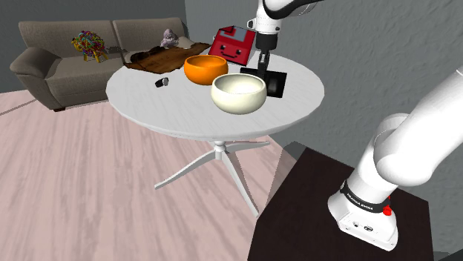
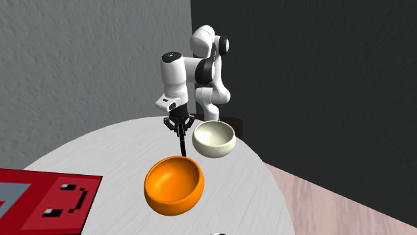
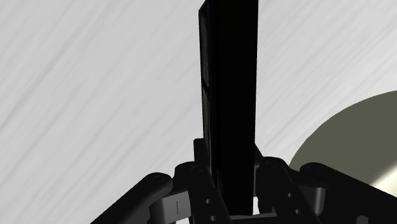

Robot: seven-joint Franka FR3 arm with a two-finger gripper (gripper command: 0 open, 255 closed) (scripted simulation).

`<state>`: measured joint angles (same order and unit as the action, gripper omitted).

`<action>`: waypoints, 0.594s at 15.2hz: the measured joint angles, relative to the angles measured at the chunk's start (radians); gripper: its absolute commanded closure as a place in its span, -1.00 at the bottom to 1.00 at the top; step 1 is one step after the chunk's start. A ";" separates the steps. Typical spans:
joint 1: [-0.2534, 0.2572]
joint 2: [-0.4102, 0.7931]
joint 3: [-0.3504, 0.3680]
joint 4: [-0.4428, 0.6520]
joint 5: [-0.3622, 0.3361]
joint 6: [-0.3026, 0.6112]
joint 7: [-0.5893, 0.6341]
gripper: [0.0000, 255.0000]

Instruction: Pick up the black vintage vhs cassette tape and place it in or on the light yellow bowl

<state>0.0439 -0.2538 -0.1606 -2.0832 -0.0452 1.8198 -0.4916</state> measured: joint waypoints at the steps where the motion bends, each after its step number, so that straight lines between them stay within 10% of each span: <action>1: 0.000 -0.001 0.000 0.005 0.000 -0.006 0.000 1.00; 9: 0.001 0.002 0.002 0.109 0.002 -0.107 -0.002 1.00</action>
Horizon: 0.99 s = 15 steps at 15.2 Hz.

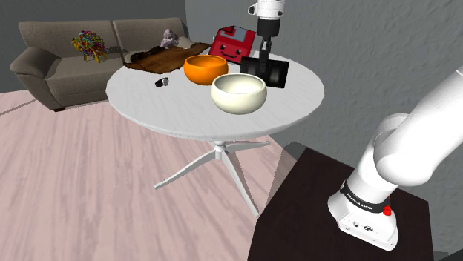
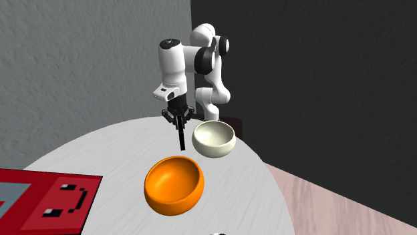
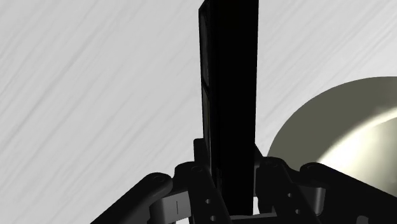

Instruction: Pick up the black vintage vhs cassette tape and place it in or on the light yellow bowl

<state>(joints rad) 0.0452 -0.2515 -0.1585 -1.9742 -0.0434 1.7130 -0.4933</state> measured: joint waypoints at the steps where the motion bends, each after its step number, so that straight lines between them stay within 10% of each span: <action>1: 0.000 -0.001 0.000 0.013 0.000 -0.014 0.000 1.00; 15: 0.003 0.040 0.002 0.246 0.007 -0.207 -0.006 1.00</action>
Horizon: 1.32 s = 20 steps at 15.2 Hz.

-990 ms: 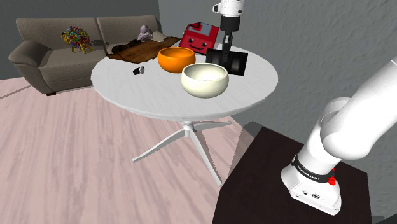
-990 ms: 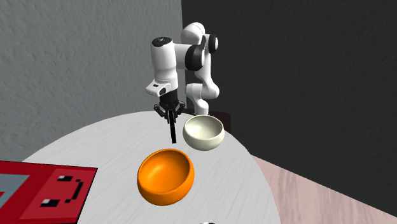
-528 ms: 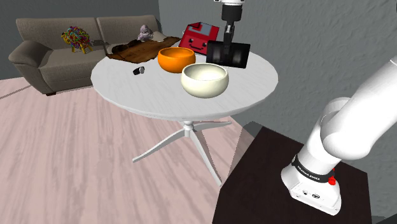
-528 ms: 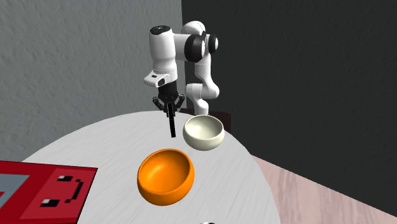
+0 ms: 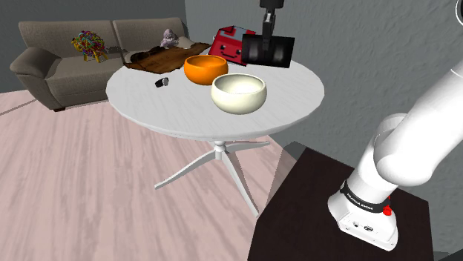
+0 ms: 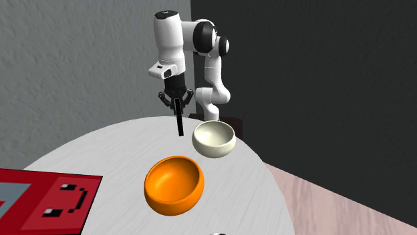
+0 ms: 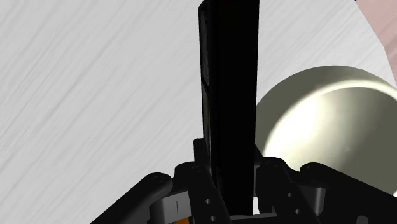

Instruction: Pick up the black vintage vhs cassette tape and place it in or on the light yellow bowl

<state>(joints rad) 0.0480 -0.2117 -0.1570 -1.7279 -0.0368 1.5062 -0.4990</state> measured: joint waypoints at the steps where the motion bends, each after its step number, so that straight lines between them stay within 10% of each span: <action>1: 0.000 0.006 0.000 0.019 0.001 -0.013 -0.001 1.00; 20: 0.105 0.104 0.142 0.299 0.034 -0.199 0.243 1.00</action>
<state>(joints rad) 0.1527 -0.1082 -0.0146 -1.4288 -0.0023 1.3071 -0.2561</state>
